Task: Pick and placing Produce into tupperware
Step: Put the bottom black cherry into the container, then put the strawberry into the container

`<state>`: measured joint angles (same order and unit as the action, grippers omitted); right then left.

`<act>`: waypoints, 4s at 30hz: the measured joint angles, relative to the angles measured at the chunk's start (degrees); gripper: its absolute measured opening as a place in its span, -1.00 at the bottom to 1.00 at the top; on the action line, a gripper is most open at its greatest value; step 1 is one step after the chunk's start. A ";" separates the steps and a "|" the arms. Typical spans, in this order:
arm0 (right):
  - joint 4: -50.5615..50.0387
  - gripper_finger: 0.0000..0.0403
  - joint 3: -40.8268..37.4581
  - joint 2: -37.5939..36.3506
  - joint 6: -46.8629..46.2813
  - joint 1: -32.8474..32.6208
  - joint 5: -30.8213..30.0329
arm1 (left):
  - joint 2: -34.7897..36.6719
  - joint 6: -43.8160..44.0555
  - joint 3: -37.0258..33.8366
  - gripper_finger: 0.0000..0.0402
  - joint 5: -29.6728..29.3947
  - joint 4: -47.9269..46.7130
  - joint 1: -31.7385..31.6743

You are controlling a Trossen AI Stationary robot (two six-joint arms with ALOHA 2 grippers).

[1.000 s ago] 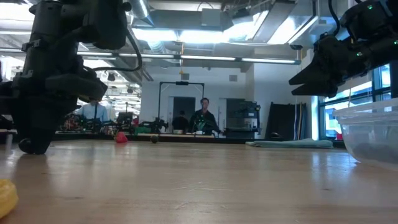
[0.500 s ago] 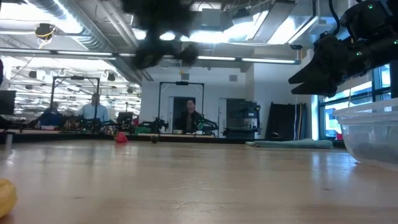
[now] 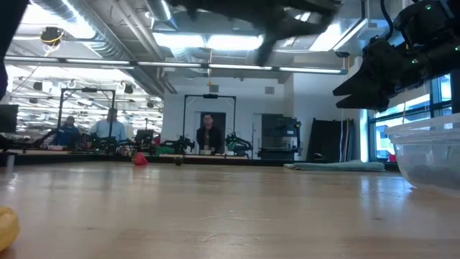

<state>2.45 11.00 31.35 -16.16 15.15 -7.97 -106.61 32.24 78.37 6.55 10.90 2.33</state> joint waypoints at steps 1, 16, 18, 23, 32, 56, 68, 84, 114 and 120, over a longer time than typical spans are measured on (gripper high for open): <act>0.17 0.42 0.00 0.02 -0.01 0.03 -0.02 | -2.66 -0.76 2.45 -0.52 0.87 -0.16 0.16; -1.35 0.42 0.00 0.02 0.17 0.03 -0.03 | -28.20 -16.06 28.11 -0.53 1.52 -5.71 3.88; -1.51 0.42 0.00 0.02 0.17 0.03 -0.02 | -29.14 -16.36 28.13 -0.53 0.45 -5.96 4.40; -1.54 0.42 0.00 0.02 0.17 0.03 -0.02 | -30.81 -16.34 28.13 -0.49 0.03 -6.34 4.78; -1.54 0.42 0.00 0.02 0.15 0.03 -0.02 | -31.56 -16.34 28.15 -0.42 0.08 -6.16 4.85; -2.23 0.42 0.00 0.00 -0.15 0.05 -0.02 | -13.59 -18.49 28.19 -0.30 0.40 -29.48 -5.13; -4.26 0.42 0.00 0.00 -1.57 0.05 -0.03 | 6.23 -25.90 28.19 -0.37 -8.14 -58.99 -18.41; -3.90 0.42 -0.02 0.00 -0.11 0.07 -6.99 | 15.83 -20.46 27.12 0.02 -19.66 -98.17 -24.98; -3.48 0.42 -0.01 0.01 0.12 0.06 -7.03 | 15.68 -14.26 -14.33 0.43 -20.17 -66.48 -34.86; -3.49 0.42 -0.01 0.02 0.46 0.07 -7.06 | 15.66 -14.68 -21.19 0.43 -21.94 -57.63 -36.66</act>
<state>-1.04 10.99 31.38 -15.71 15.22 -15.03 -90.96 17.56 57.18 -15.38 -46.74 -34.33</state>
